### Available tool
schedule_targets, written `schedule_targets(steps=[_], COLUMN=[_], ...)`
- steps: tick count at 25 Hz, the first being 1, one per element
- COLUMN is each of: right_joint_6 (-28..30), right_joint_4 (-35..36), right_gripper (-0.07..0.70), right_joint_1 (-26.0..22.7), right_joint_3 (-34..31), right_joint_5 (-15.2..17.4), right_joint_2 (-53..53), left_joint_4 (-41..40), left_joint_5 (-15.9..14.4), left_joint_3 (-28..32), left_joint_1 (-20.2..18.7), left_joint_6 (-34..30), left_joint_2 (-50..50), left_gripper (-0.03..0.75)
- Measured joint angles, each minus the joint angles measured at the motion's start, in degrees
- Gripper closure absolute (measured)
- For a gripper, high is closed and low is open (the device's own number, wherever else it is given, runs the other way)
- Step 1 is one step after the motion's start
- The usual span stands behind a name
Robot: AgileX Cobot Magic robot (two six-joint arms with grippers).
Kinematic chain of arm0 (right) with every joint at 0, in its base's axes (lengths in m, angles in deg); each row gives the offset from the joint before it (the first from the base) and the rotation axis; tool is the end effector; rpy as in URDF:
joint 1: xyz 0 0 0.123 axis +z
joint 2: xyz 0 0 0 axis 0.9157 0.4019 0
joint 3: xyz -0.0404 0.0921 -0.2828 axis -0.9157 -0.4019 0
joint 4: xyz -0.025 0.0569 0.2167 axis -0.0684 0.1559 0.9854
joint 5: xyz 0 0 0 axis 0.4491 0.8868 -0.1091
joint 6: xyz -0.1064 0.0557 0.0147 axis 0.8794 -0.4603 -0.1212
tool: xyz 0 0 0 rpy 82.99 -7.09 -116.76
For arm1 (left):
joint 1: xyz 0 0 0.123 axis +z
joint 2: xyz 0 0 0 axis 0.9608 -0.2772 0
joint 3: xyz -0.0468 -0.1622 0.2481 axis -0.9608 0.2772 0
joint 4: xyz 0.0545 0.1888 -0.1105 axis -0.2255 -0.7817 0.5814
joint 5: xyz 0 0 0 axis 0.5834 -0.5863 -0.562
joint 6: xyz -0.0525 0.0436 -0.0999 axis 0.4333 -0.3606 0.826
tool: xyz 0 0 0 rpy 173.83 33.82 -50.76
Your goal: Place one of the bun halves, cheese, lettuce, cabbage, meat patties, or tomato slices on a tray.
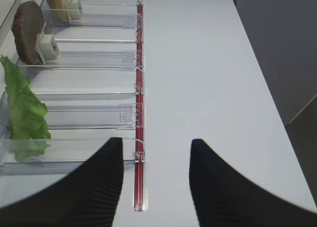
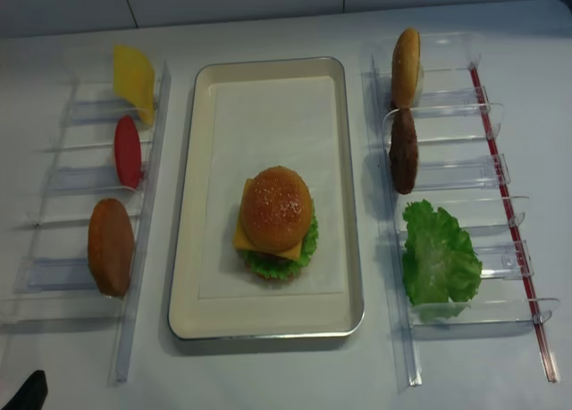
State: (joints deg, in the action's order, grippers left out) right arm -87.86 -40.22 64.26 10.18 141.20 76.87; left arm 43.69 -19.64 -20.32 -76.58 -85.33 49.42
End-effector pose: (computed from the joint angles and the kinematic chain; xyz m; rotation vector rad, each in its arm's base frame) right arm -0.0220 0.0001 0.2342 0.0144 2.1408 -0.0420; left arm -0.0260 0.0012 0.2349 0.0504 2.1605 -0.0269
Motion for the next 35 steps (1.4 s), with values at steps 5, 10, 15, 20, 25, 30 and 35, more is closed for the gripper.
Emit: schedule_targets(steps=[5,10,15,20,25,30,35], right_joint_6=[0.0,0.0,0.0,0.1,0.1,0.1,0.1], right_joint_4=[0.0,0.0,0.0,0.0,0.0,0.0,0.0], right_gripper=[0.284,0.284,0.284,0.285,0.302,0.306,0.307], right_joint_1=[0.0,0.0,0.4,1.4,1.5,1.5,1.5], right_joint_3=[0.0,0.0,0.0,0.0,0.0,0.0,0.0], right_joint_5=[0.0,0.0,0.0,0.0,0.0,0.0,0.0], right_joint_2=[0.0,0.0,0.0,0.0,0.0,0.0,0.0], left_joint_4=[0.0,0.0,0.0,0.0,0.0,0.0,0.0], left_joint_5=[0.0,0.0,0.0,0.0,0.0,0.0,0.0], left_joint_3=[0.0,0.0,0.0,0.0,0.0,0.0,0.0], left_joint_1=[0.0,0.0,0.0,0.0,0.0,0.0,0.0], left_joint_6=[0.0,0.0,0.0,0.0,0.0,0.0,0.0], left_joint_2=[0.0,0.0,0.0,0.0,0.0,0.0,0.0], left_gripper=[0.282,0.282,0.282,0.282,0.282,0.282,0.282])
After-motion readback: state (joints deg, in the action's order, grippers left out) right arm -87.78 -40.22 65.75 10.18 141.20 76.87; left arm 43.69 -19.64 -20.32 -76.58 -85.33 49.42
